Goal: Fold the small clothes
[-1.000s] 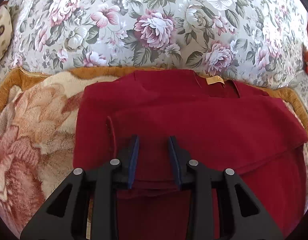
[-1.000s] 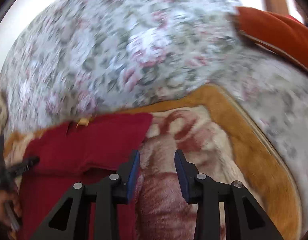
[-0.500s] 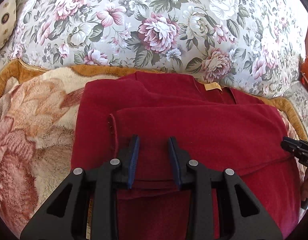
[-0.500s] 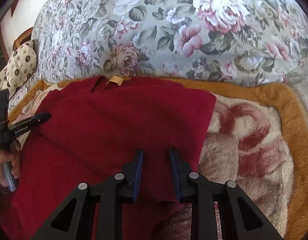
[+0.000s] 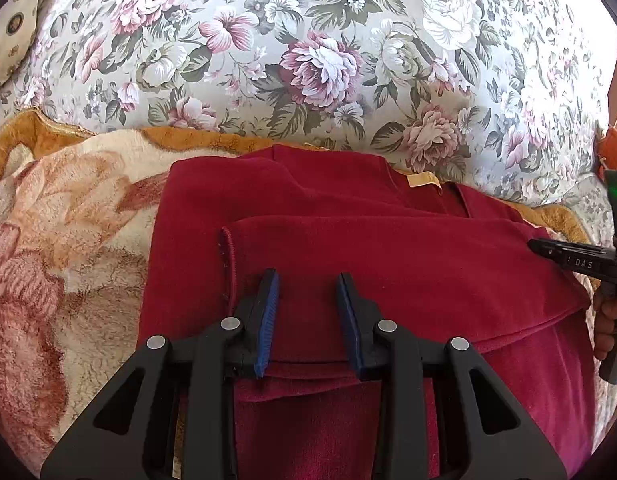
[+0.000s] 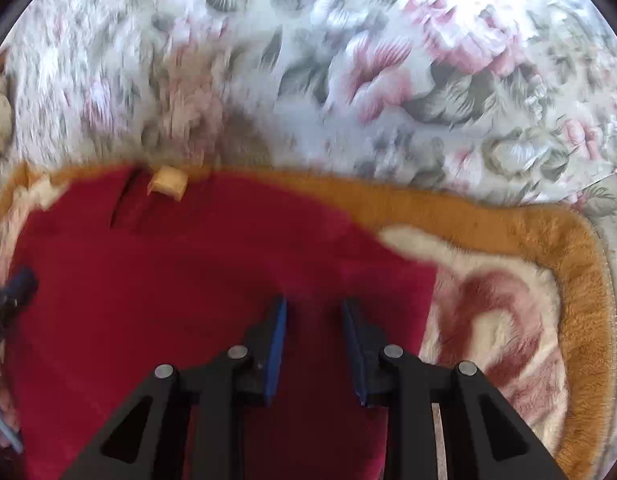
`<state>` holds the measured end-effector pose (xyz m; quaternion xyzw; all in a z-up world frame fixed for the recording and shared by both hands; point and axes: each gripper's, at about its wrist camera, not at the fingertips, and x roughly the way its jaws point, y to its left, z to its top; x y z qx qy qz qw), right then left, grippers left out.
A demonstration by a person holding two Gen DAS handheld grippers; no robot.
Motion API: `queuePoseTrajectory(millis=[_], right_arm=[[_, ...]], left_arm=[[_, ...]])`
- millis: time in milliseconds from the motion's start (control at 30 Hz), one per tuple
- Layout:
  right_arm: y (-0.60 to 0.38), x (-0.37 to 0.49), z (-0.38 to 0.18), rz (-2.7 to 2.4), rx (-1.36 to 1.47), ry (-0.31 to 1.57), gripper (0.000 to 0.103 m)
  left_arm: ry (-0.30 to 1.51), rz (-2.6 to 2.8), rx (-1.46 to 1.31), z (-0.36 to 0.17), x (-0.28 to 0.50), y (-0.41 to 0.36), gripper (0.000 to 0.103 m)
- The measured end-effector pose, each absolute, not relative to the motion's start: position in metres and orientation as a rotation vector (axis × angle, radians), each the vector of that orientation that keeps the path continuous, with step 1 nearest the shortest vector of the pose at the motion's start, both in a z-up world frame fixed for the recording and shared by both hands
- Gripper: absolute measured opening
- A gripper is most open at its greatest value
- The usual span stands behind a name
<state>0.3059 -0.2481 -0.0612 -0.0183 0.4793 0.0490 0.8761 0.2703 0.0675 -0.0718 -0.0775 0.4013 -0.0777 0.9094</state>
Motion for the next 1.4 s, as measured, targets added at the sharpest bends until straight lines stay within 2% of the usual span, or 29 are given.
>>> queuePoseTrajectory(millis=[167,300,367,467,500,600,700,867,900,1400], right_arm=[[-0.243,0.306,-0.044,0.02,0.007,1.048,0.031],[-0.205,0.303,-0.02,0.17,0.078,0.964,0.031],[-0.182,0.304,-0.025,0.209,0.035,0.963,0.031],[-0.161,0.314,-0.057,0.18,-0.079,1.063,0.031],[-0.161,0.311,-0.054,0.18,-0.086,1.014,0.032],[-0.172,0.298,-0.04,0.175,-0.05,1.012,0.031],[-0.199,0.264,-0.022,0.152,-0.044,0.934,0.032],[-0.232,0.233,-0.053,0.121,0.002,0.974,0.034],[-0.237,0.226,-0.055,0.143,0.027,0.907,0.036],[-0.236,0.219,-0.064,0.174,0.046,0.831,0.039]], left_arm=[[0.822,-0.157,-0.159,-0.073,0.271,0.067,0.03],[0.821,-0.159,-0.163,-0.073,0.272,0.067,0.03],[0.821,-0.161,-0.166,-0.073,0.272,0.068,0.03],[0.82,-0.162,-0.171,-0.073,0.271,0.068,0.03],[0.82,-0.161,-0.171,-0.074,0.271,0.068,0.03],[0.819,-0.16,-0.171,-0.073,0.271,0.068,0.03],[0.819,-0.16,-0.171,-0.073,0.271,0.068,0.03],[0.818,-0.156,-0.163,-0.073,0.271,0.067,0.03],[0.818,-0.155,-0.162,-0.073,0.271,0.067,0.03],[0.815,-0.153,-0.159,-0.073,0.271,0.066,0.03]])
